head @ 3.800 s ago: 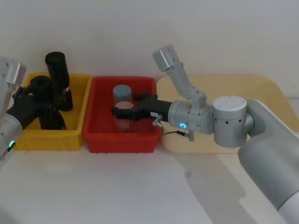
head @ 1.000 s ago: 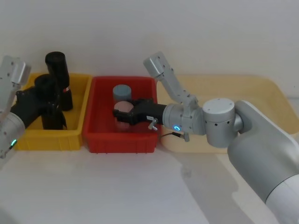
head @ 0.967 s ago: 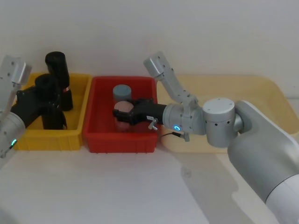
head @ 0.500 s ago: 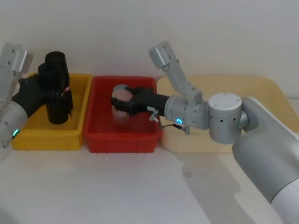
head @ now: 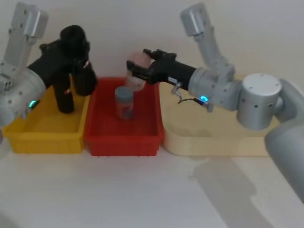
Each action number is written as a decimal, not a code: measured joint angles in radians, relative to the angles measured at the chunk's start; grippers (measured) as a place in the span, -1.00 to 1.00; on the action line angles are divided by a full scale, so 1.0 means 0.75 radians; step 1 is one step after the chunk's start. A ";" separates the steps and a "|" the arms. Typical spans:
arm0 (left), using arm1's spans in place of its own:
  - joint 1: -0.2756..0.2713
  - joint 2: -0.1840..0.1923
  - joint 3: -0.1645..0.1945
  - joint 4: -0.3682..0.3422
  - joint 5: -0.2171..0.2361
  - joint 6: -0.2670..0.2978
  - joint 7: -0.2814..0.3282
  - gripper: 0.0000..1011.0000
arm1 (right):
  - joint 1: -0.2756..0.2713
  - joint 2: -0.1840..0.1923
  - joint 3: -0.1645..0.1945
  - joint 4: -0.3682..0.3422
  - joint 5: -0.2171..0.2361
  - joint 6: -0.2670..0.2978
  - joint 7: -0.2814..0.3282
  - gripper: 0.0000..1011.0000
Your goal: Pick up the garbage bag with the one hand and transfer it to the other hand.
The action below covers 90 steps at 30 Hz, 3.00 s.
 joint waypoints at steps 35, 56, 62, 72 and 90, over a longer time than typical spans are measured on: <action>-0.613 -0.526 0.304 0.937 -0.062 -0.353 -0.326 -0.30 | -0.342 0.377 0.353 -0.433 0.009 0.180 -0.270 0.41; -0.704 -0.626 0.342 1.125 -0.067 -0.413 -0.377 -0.30 | -0.398 0.413 0.396 -0.457 0.029 0.197 -0.255 0.98; -0.711 -0.634 0.345 1.140 -0.068 -0.418 -0.381 -0.30 | -0.381 0.408 0.371 -0.462 0.043 0.188 -0.203 0.98; -0.718 -0.642 0.348 1.155 -0.068 -0.422 -0.385 -0.30 | -0.325 0.373 0.319 -0.418 0.045 0.200 -0.180 0.98; -0.722 -0.646 0.350 1.163 -0.068 -0.425 -0.387 -0.30 | -0.187 0.254 0.251 -0.219 -0.029 0.249 -0.271 0.98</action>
